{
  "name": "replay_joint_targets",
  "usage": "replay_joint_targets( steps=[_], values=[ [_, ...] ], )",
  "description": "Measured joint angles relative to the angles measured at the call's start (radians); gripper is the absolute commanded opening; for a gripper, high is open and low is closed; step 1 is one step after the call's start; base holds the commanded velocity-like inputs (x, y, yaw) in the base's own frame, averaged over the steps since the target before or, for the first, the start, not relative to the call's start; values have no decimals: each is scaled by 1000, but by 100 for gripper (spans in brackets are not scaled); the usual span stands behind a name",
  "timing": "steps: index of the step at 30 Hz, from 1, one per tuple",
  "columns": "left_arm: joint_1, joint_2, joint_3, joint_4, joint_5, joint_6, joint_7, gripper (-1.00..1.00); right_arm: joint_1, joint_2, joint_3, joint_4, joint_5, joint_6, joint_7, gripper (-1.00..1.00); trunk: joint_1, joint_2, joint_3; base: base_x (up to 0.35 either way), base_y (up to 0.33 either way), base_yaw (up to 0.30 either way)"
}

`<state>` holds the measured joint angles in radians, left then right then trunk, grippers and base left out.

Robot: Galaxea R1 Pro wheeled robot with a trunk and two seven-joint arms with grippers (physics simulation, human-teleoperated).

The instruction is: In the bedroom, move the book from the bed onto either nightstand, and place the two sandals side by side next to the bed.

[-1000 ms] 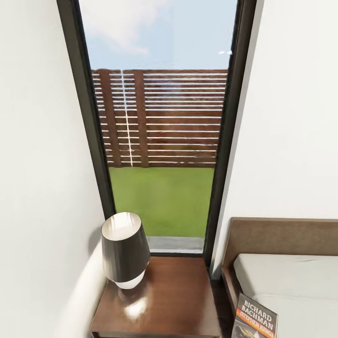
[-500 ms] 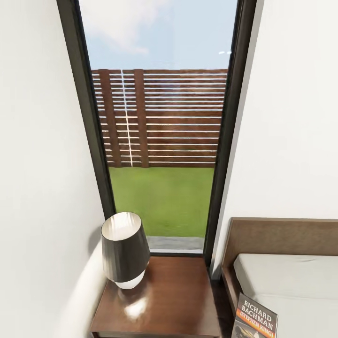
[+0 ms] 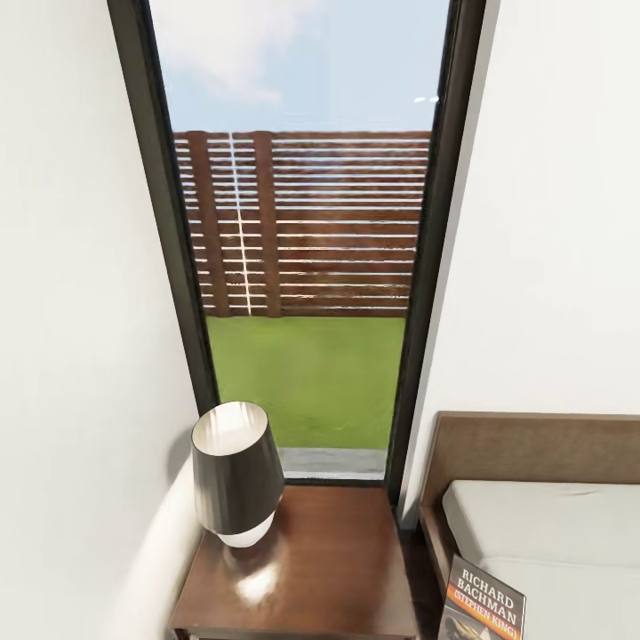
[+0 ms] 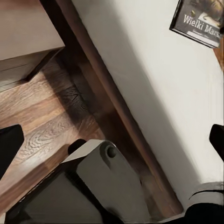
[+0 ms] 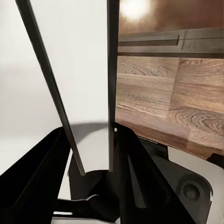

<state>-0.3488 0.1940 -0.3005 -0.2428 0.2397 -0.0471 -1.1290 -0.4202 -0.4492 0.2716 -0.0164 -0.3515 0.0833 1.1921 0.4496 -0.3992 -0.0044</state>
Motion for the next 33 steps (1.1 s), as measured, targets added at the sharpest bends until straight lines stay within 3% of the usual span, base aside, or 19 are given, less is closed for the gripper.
replay_joint_targets(
  steps=[4,6,13,26,30,31,33],
  values=[
    [-3,13,3,-156,87,145,-21,100,0,0,0,0,0,0,0,-100,0,0,0,0,0,0],
    [-3,16,4,-201,112,190,-24,100,0,0,0,0,0,0,0,-100,0,0,0,0,0,0],
    [1,19,2,-221,225,231,-89,100,0,0,0,0,0,0,0,-100,0,0,0,0,0,0],
    [4,18,1,-187,243,227,-140,100,0,0,1,-13,0,13,10,-100,0,0,0,0,0,0],
    [4,18,1,-186,243,227,-148,100,-2,9,0,-75,-1,67,8,-100,0,0,0,0,0,0],
    [4,17,1,-186,243,227,-148,100,-3,32,14,-152,1,153,8,-100,0,0,0,0,0,0],
    [4,16,1,-186,243,227,-149,100,-3,99,-1,-313,-2,317,-2,-100,0,0,0,0,0,0]
  ],
)
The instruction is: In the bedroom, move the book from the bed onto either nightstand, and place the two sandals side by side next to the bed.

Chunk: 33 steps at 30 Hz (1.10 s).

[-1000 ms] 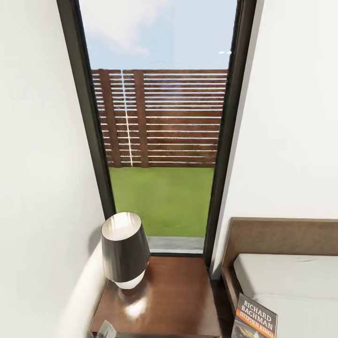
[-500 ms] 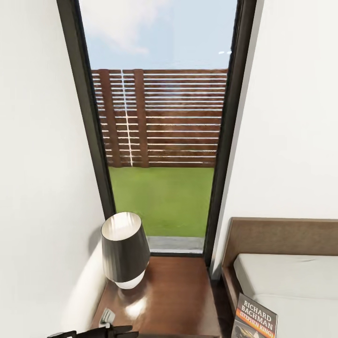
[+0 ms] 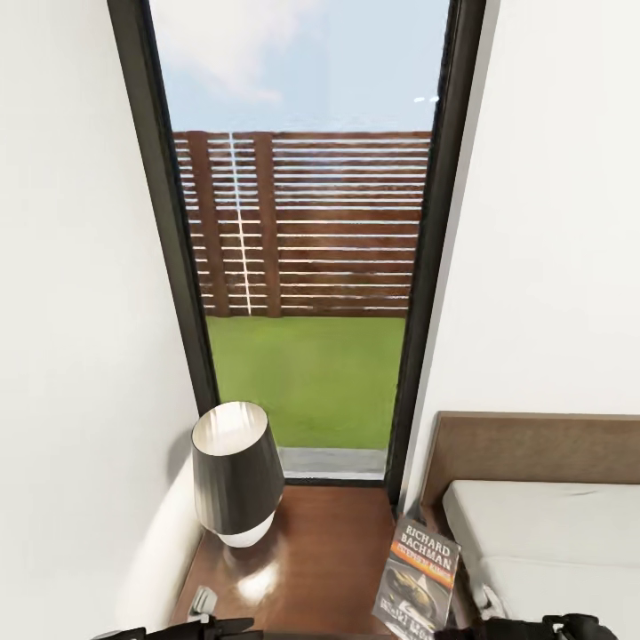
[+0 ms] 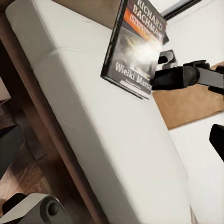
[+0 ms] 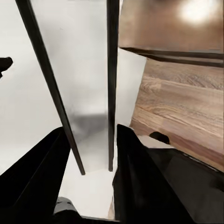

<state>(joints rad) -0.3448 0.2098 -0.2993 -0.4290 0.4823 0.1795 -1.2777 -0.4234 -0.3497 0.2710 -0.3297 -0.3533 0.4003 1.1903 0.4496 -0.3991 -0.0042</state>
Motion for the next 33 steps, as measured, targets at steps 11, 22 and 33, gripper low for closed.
replay_joint_targets(
  steps=[11,22,33],
  values=[
    [0,-2,1,-1,-1,0,-1,100,-5,144,-2,-343,-3,298,-247,-100,0,0,0,0,0,0],
    [0,-3,0,-2,-2,-1,0,100,-9,150,-183,-342,-218,306,-264,-100,0,0,0,0,0,0],
    [0,-4,-1,-2,-2,-1,0,100,-8,229,-225,-248,-281,349,-378,-100,0,0,0,0,0,0]
  ],
)
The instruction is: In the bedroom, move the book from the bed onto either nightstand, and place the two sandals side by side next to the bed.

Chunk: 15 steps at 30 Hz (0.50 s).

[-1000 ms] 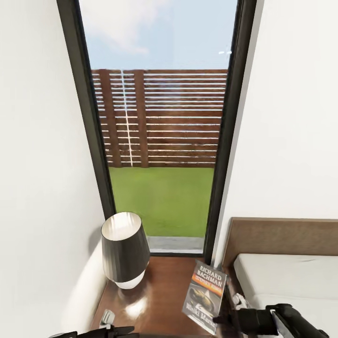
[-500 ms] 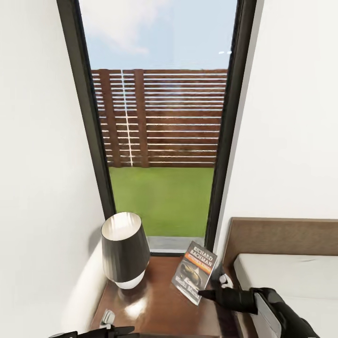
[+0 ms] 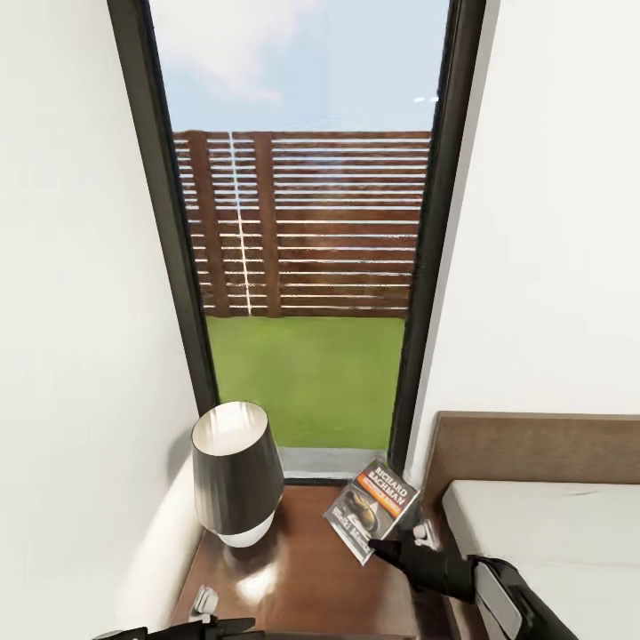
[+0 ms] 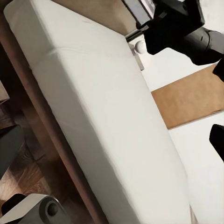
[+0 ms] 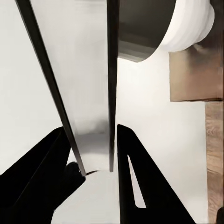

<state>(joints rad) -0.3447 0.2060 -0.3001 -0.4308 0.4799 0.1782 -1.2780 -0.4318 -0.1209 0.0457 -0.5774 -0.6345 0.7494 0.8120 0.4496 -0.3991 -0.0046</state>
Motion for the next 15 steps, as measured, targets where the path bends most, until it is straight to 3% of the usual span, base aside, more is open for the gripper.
replay_joint_targets(
  steps=[5,15],
  values=[
    [0,0,0,1,0,0,0,100,0,42,-2,6,-13,9,-75,-100,0,0,0,0,0,0],
    [0,0,-1,1,0,-4,3,100,0,66,-2,9,-15,11,-86,-100,0,0,0,0,0,0]
  ],
)
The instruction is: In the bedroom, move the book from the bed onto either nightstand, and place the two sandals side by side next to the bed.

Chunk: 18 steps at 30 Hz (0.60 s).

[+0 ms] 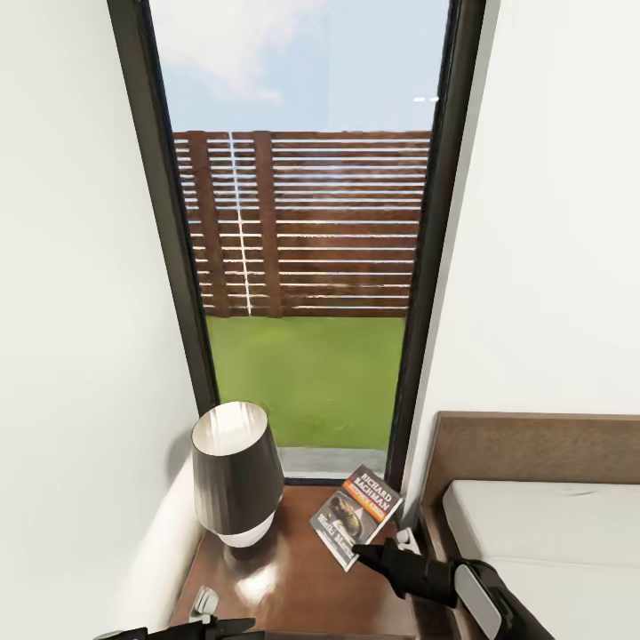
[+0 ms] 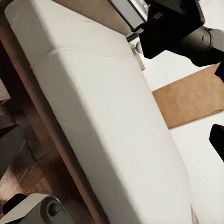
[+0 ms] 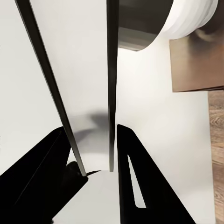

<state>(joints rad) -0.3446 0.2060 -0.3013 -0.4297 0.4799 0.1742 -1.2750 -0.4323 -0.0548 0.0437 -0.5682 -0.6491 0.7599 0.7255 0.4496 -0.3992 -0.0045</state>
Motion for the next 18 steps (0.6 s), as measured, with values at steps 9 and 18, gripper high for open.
replay_joint_targets(
  steps=[9,18],
  values=[
    [1,0,0,0,1,2,3,100,0,2,0,-1,0,0,0,-100,0,0,0,0,0,0],
    [0,-1,1,1,2,4,3,100,1,2,0,0,0,-1,1,-100,23,-40,-17,0,0,0]
  ],
)
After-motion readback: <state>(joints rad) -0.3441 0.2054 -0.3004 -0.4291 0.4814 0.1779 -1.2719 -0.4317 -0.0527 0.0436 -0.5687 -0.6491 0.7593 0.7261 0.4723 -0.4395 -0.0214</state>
